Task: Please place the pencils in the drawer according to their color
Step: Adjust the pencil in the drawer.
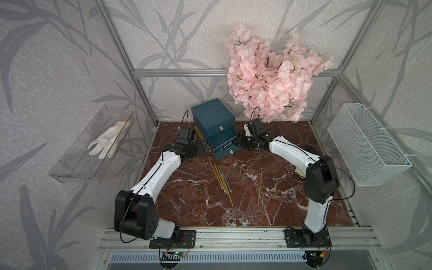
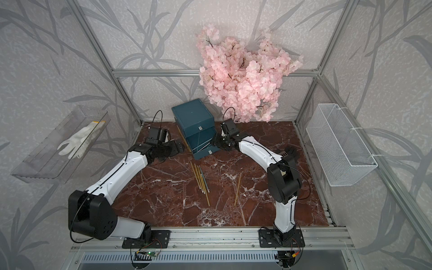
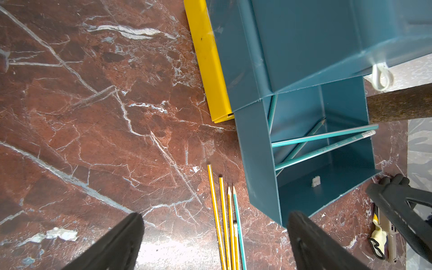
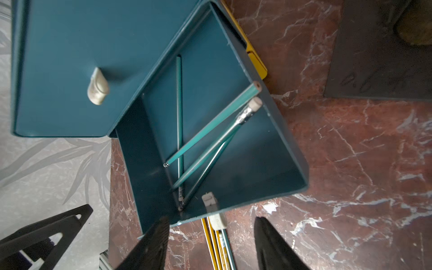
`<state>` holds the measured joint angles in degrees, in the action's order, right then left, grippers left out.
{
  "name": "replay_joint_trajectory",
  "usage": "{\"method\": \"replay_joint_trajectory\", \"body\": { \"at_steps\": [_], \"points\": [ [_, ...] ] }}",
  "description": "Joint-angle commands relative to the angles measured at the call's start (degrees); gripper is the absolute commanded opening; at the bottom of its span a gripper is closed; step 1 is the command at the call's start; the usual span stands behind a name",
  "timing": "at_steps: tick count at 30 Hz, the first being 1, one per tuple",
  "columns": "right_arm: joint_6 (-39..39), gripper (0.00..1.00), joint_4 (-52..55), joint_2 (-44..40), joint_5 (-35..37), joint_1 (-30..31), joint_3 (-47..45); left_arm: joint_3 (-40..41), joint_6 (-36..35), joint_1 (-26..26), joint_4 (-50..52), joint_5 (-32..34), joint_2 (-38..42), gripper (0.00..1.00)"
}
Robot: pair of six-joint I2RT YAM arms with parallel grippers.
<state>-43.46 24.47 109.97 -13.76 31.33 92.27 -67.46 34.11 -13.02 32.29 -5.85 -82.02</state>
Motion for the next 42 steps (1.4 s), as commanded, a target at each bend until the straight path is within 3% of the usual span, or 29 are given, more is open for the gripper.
{"method": "replay_joint_trajectory", "body": {
  "at_steps": [1,15,42],
  "points": [
    [2.99,0.61,2.96,1.5,1.19,-0.22,3.84,-1.36,-0.27,-0.17,-0.41,0.81,-0.01,1.0],
    [4.0,0.6,4.04,-4.68,3.67,0.74,3.06,-0.64,0.08,-0.17,-0.82,0.57,0.24,1.0],
    [7.77,0.59,13.06,13.87,6.73,1.27,21.82,-0.13,0.08,-0.17,-0.81,1.37,1.2,1.0]
  ]
}}
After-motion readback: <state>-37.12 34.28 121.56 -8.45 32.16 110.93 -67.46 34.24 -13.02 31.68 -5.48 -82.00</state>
